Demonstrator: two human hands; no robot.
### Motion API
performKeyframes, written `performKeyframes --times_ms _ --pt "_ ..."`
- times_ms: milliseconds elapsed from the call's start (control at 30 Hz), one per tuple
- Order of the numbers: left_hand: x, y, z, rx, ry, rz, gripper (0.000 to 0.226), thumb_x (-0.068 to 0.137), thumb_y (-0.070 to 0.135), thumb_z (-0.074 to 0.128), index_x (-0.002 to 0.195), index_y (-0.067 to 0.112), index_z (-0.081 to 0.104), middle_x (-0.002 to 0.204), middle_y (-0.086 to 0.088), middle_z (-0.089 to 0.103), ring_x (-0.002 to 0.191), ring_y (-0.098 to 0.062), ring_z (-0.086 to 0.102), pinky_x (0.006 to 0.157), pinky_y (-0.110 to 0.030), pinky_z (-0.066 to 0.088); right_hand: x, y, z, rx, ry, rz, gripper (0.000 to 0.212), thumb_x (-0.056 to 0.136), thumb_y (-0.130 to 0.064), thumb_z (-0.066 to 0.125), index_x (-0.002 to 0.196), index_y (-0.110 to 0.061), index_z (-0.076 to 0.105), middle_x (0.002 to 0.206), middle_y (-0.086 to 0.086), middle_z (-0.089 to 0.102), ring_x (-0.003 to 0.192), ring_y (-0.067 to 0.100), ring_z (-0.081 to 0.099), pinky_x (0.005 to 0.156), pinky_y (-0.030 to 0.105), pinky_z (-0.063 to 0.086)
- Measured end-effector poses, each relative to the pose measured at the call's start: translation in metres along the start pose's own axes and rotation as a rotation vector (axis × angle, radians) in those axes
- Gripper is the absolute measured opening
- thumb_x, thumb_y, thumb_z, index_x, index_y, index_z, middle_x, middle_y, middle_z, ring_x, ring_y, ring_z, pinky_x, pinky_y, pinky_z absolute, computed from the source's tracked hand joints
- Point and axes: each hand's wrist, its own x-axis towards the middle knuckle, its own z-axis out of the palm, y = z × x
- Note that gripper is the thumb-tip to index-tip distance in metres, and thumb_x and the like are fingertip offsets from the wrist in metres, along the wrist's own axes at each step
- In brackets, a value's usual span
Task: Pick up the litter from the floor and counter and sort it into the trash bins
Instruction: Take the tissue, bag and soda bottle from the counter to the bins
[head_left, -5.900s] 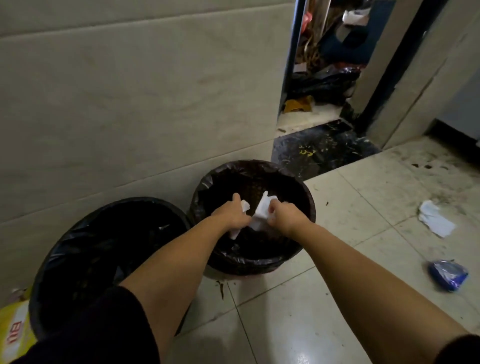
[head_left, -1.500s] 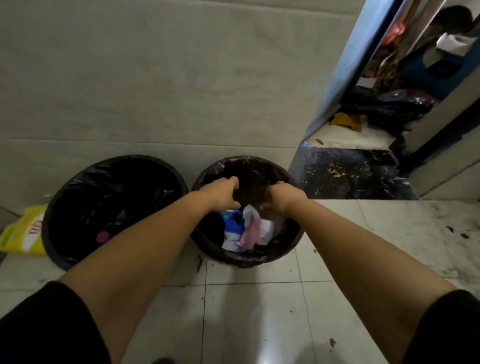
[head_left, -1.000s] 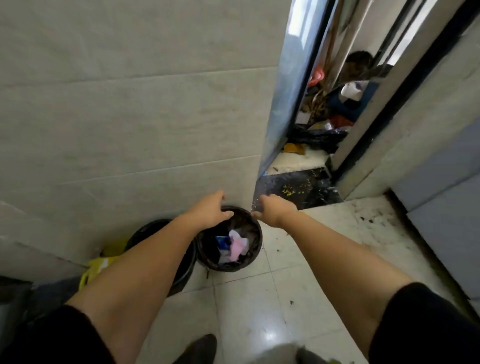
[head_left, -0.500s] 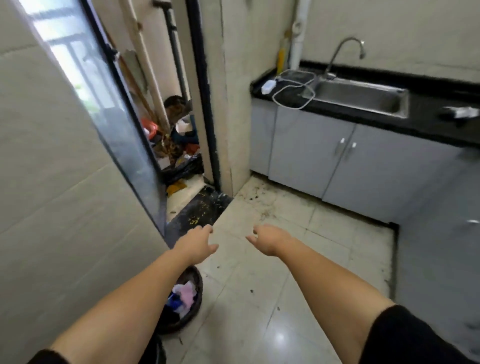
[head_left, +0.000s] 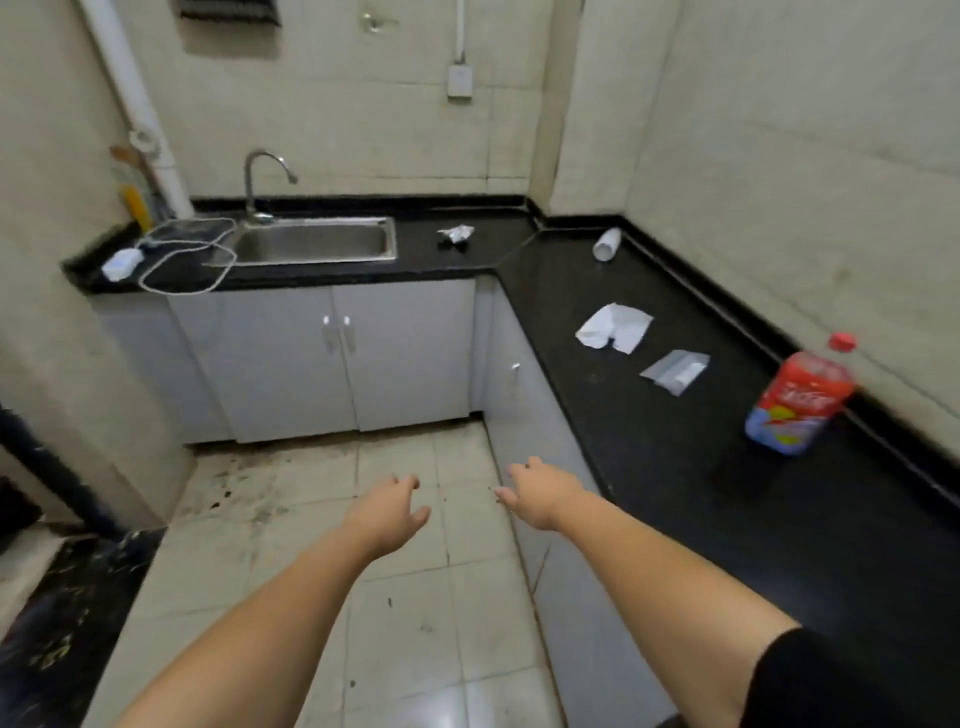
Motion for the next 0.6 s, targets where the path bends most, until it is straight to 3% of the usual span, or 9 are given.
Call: performKeyframes --times_ms 133,300,600 --pt "0.024 0.091 0.018 0.044 -0.052 0.142 0.051 0.096 0.038 0.046 0.139 0.013 0.039 0.141 -0.014 0.047 0.128 -0.030 0.048 0.106 -0.040 0.041 -0.027 0.084 -0.010 0.066 0.050 0.124 0.050 0.097 -0.046 0.033 0.131 -0.010 0.043 0.133 0.019 0.043 0.118 0.038 0.048 0.096 0.050 0.045" --pt "0.062 0.183 0.029 0.087 -0.092 0.283 0.052 0.095 0.038 0.048 0.141 0.014 0.039 0.142 -0.013 0.047 0.128 -0.029 0.049 0.107 -0.038 0.041 -0.046 0.168 -0.019 0.130 0.108 0.275 0.050 0.098 -0.046 0.033 0.134 -0.013 0.040 0.137 0.017 0.041 0.123 0.038 0.046 0.098 0.048 0.042" --pt "0.165 0.286 0.029 0.204 -0.171 0.522 0.048 0.093 0.041 0.048 0.133 0.015 0.042 0.131 -0.013 0.050 0.123 -0.031 0.049 0.102 -0.044 0.045 -0.010 0.258 -0.072 0.155 0.300 0.435 0.045 0.098 -0.042 0.036 0.131 -0.013 0.045 0.131 0.014 0.046 0.118 0.034 0.051 0.091 0.046 0.046"
